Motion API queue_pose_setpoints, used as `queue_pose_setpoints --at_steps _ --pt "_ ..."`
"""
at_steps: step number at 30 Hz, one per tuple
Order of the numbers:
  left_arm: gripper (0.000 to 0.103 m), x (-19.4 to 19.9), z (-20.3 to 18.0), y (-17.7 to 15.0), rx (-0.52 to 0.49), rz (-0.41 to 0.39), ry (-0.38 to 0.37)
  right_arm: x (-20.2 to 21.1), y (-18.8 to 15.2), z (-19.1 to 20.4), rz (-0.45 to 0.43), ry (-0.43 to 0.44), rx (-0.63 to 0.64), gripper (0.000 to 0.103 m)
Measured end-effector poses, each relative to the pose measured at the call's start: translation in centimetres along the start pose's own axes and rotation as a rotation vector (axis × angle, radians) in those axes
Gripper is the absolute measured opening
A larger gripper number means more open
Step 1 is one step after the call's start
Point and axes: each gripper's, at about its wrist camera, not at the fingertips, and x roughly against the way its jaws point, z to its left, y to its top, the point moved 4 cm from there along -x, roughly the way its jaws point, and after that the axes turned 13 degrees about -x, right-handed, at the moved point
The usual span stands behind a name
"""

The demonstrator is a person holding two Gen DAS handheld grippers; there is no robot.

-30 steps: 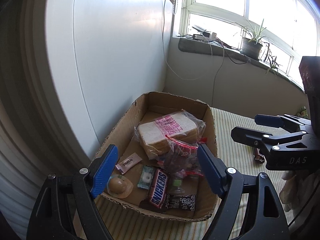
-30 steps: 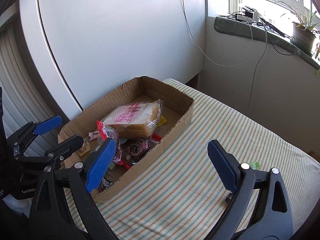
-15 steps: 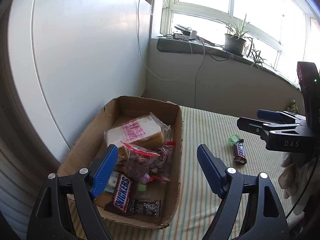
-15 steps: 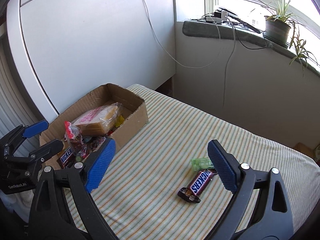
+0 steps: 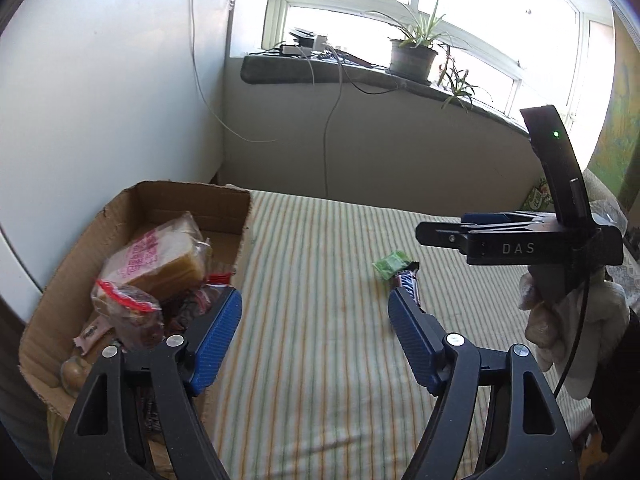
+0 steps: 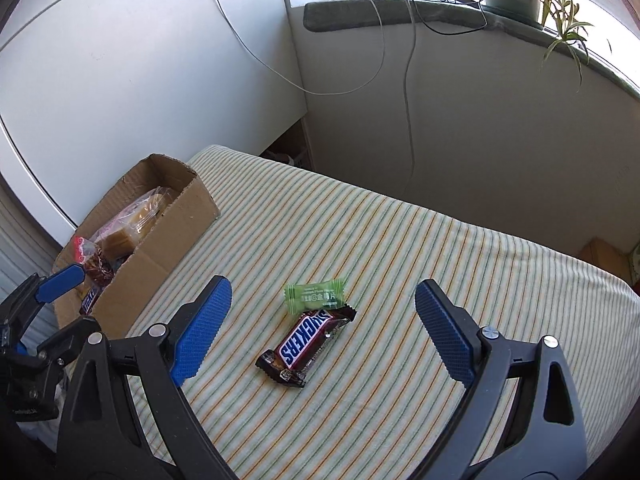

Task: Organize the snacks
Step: 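Move both tools back over the table toward the Snickers bar and green candy, then grasp the Snickers bar with the left tool while the right tool grasps the green candy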

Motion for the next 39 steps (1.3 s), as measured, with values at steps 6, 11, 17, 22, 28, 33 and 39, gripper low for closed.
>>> queue_pose_setpoints --at_steps 6,11,17,22,28,33,39 --pt "0.061 -2.2 -2.3 -0.1 -0.007 0.037 -0.084 -2.6 -0.4 0.0 0.061 -0.012 0.076 0.095" --pt "0.054 -3.6 -3.9 -0.6 -0.019 0.058 -0.133 -4.5 -0.6 0.2 0.091 -0.012 0.127 0.094" --pt "0.054 -5.7 -5.1 -1.0 -0.022 0.088 -0.182 -6.5 -0.7 0.2 0.127 -0.005 0.156 0.088" --pt "0.054 -7.3 -6.0 -0.9 -0.029 0.105 -0.207 -7.6 -1.0 0.6 0.153 0.000 0.201 0.076" --pt "0.054 -8.7 -6.8 -0.5 -0.047 0.119 -0.215 -8.8 -1.5 1.1 0.174 -0.018 0.247 0.065" --pt "0.054 -10.0 -7.2 0.0 -0.037 0.141 -0.228 -9.3 -1.5 1.4 0.171 -0.022 0.261 0.058" --pt "0.040 -11.6 -7.6 0.7 -0.049 0.169 -0.222 -9.1 -1.4 1.0 0.157 -0.016 0.261 0.041"
